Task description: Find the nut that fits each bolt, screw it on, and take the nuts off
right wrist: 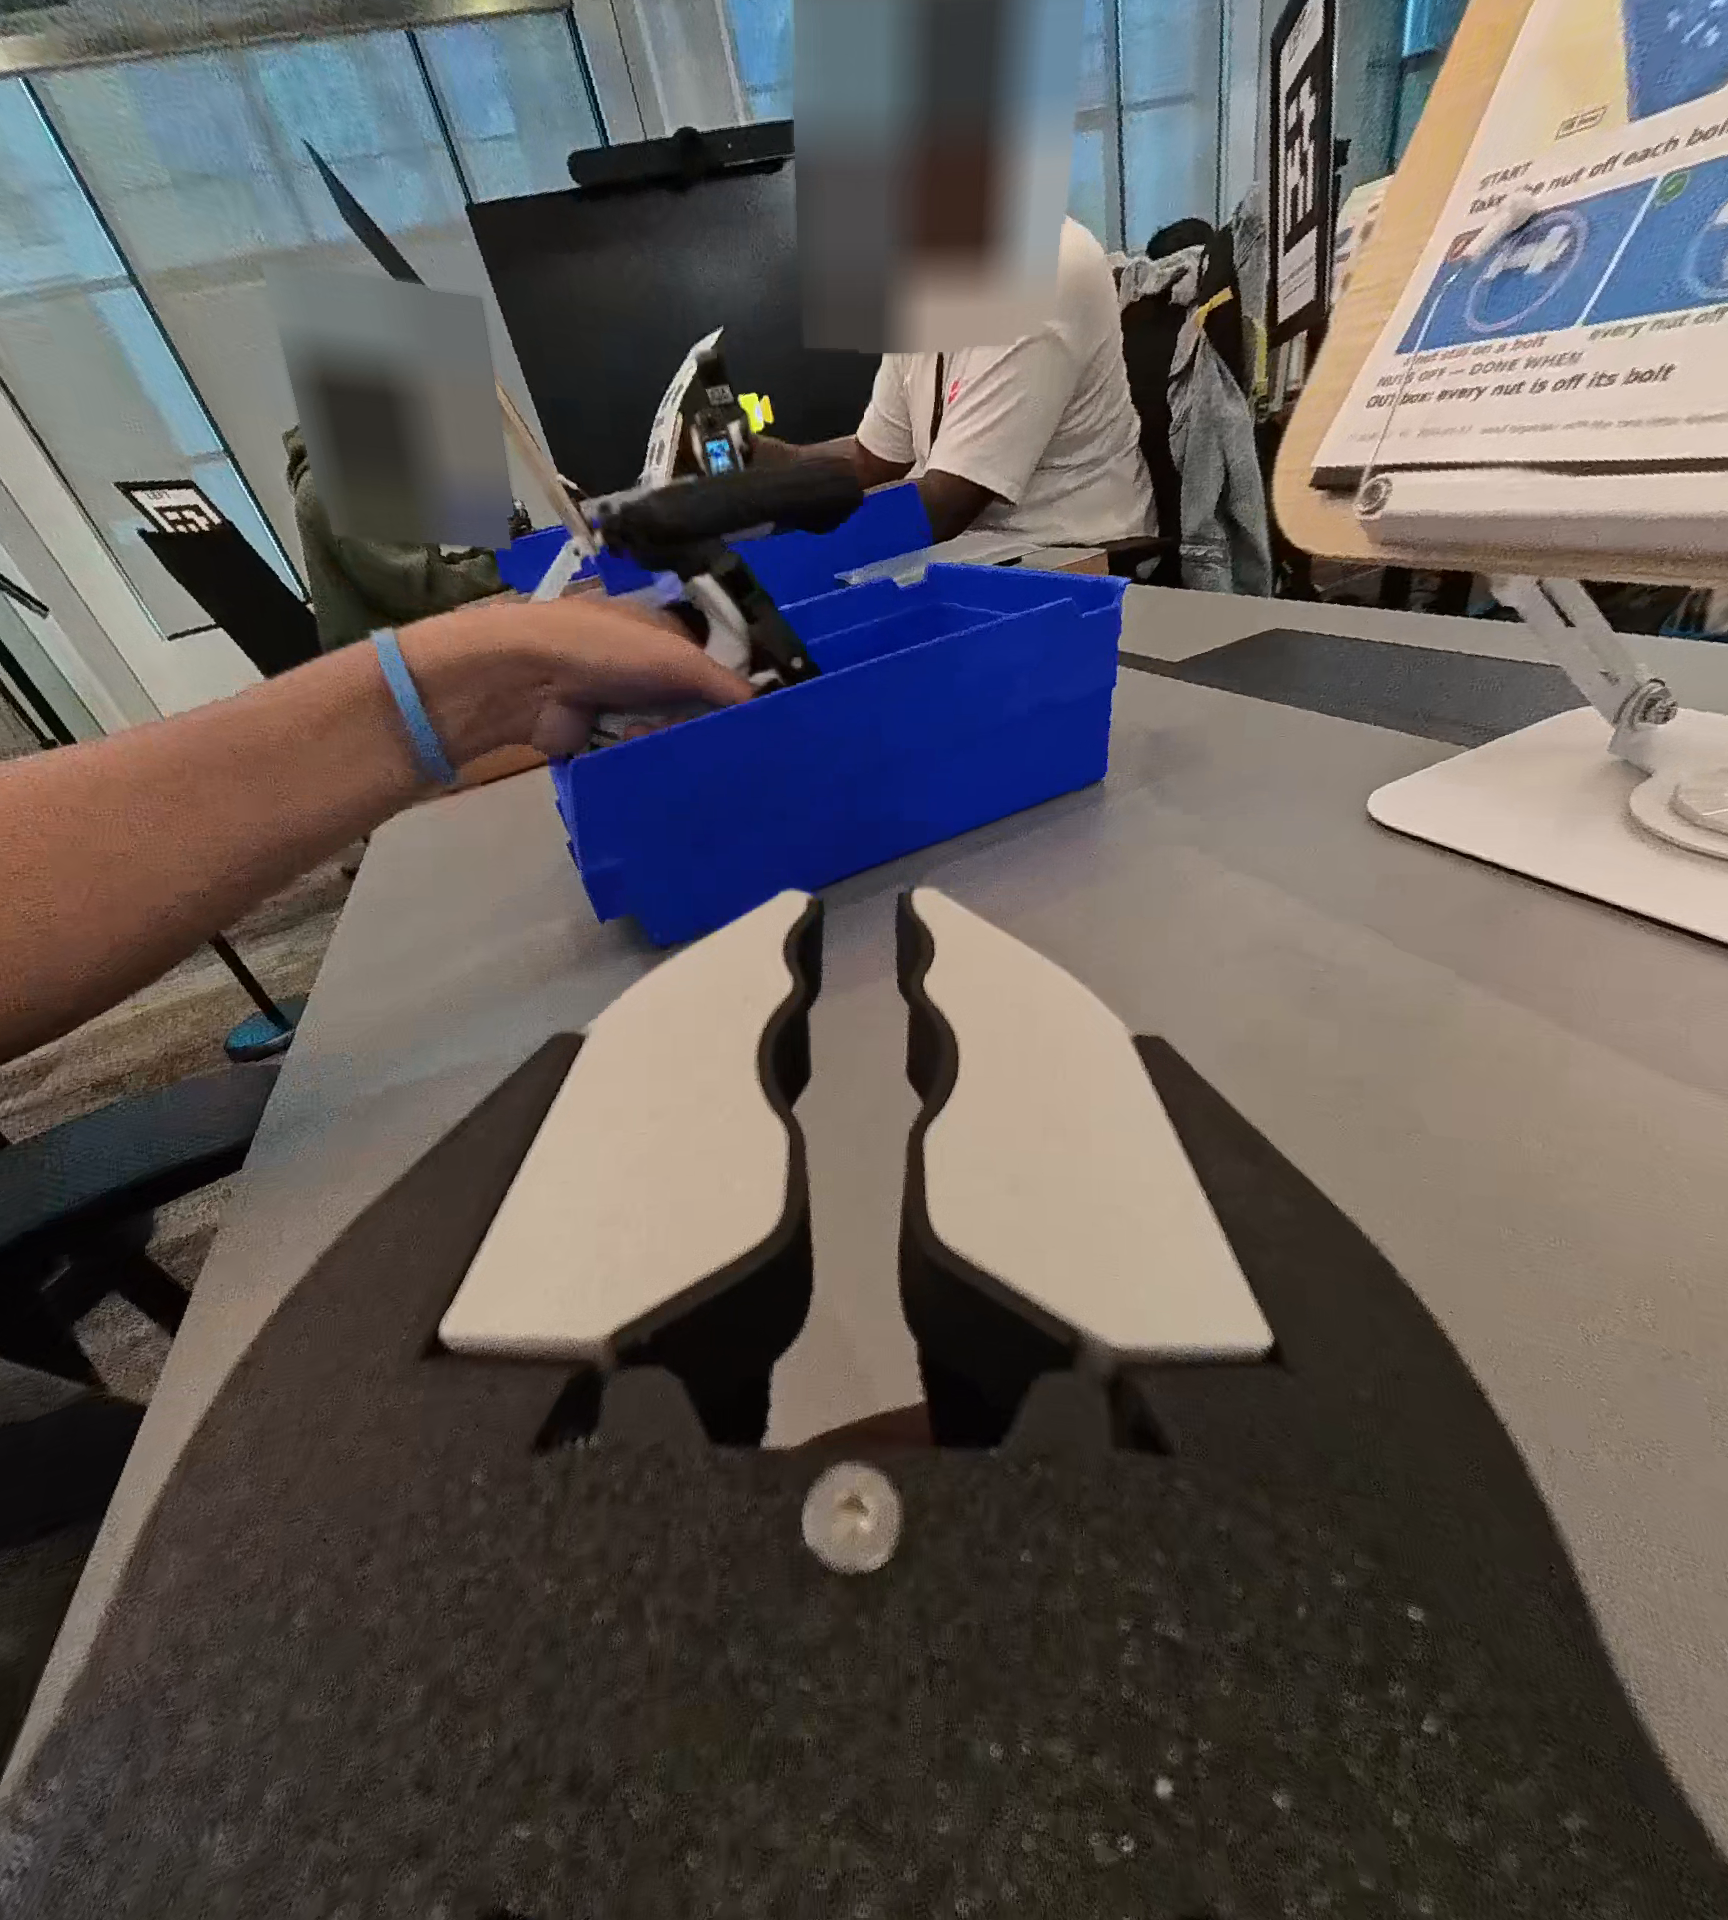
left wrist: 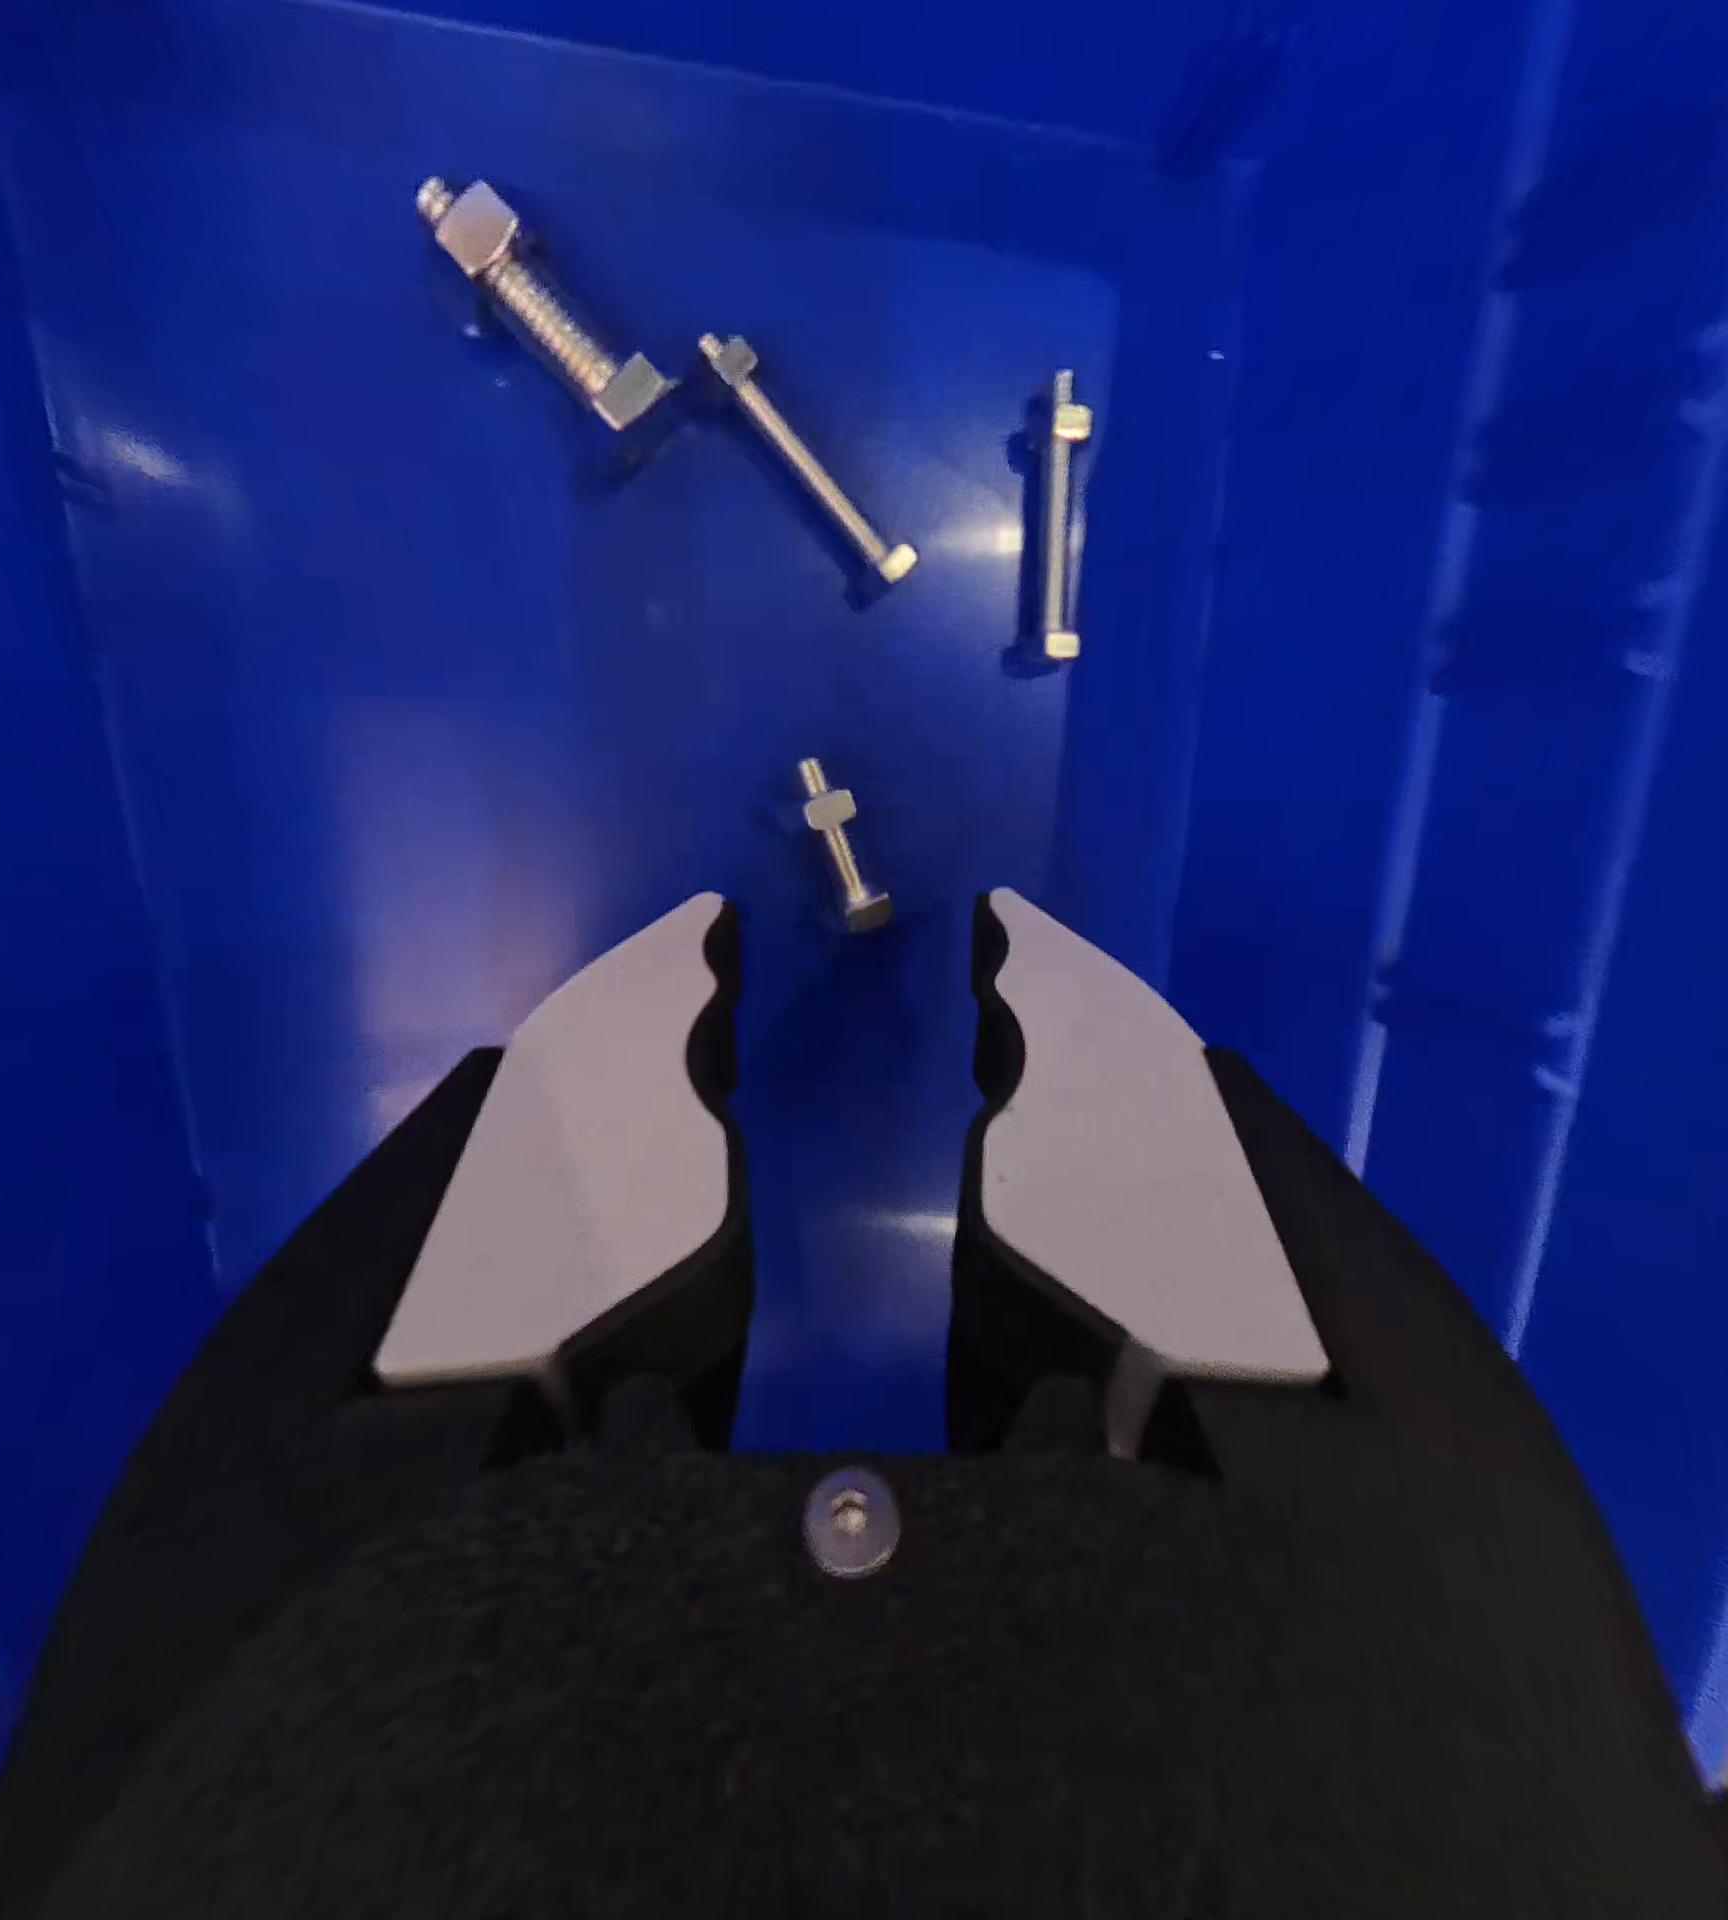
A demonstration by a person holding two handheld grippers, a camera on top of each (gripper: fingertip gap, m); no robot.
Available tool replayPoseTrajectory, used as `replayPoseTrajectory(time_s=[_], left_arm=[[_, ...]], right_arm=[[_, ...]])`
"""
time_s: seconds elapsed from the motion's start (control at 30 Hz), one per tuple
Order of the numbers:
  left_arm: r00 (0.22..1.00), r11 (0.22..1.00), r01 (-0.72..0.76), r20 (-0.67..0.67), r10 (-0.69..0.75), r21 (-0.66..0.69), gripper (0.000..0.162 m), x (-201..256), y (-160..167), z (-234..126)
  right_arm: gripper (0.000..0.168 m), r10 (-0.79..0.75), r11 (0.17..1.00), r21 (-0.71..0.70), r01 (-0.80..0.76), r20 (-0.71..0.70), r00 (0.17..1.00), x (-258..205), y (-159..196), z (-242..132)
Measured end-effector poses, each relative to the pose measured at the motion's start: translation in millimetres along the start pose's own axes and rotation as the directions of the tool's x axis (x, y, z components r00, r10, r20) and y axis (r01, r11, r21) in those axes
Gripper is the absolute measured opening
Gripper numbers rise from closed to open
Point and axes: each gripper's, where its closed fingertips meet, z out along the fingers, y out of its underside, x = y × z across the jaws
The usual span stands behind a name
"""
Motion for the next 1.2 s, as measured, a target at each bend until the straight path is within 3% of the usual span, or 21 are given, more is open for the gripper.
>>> replayPoseTrajectory(time_s=[0.17, 0.37, 0.53, 0.63, 0.7, 0.77, 0.83, 0.97, 1.03, 1.2], left_arm=[[0.998, 1.0, 0.006, 0.069, -0.006, -0.004, 0.015, -7.3, -0.7, 3.5], [0.996, 0.996, -0.089, 0.027, 0.09, -0.027, 0.014, -2.8, 10.5, -1.9], [0.963, 0.948, -0.184, -0.145, 0.227, 0.26, 0.014, 24.2, 3.3, -52.5], [0.855, 0.819, -0.194, -0.316, 0.411, 0.54, 0.014, 76.4, 2.3, -116.5], [0.744, 0.736, -0.16, -0.41, 0.528, 0.657, 0.014, 118.8, 13.5, -151.1], [0.588, 0.664, -0.104, -0.493, 0.642, 0.74, 0.014, 167.5, 32.2, -176.8], [0.411, 0.639, -0.015, -0.577, 0.705, 0.769, 0.014, 213.7, 55.0, -190.6], [0.217, 0.683, 0.056, -0.677, 0.704, 0.728, 0.013, 275.1, 92.7, -165.7], [0.184, 0.733, 0.029, -0.724, 0.665, 0.68, 0.014, 294.0, 107.2, -140.2], [0.136, 0.768, -0.011, -0.76, 0.635, 0.64, 0.014, 315.0, 122.5, -106.0]], right_arm=[[0.013, -0.04, 0.998, -0.038, 0.041, 0.013, 0.999, -6.3, 6.3, 1.9], [0.013, -0.017, 0.999, -0.037, 0.018, 0.002, 1.0, -0.7, 5.1, -0.3], [0.013, 0.007, 0.999, -0.037, -0.008, -0.023, 1.0, 9.8, 4.2, -3.8], [0.014, 0.058, 0.997, -0.059, -0.057, 0.016, 0.998, 8.2, 7.2, -1.7], [0.015, 0.143, 0.989, -0.058, -0.138, 0.09, 0.986, 1.4, 5.3, -0.4], [0.02, 0.265, 0.964, -0.065, -0.257, 0.197, 0.944, -9.0, 1.4, 0.3], [0.027, 0.343, 0.939, -0.078, -0.334, 0.282, 0.896, -18.3, -1.7, -0.9], [0.035, 0.278, 0.953, 0.012, -0.301, 0.355, 0.893, -29.7, -17.8, -11.3], [0.039, 0.239, 0.963, 0.033, -0.268, 0.356, 0.903, -31.8, -18.6, -12.7], [0.046, 0.242, 0.969, -0.031, -0.245, 0.318, 0.917, -31.6, -3.6, -5.1]])
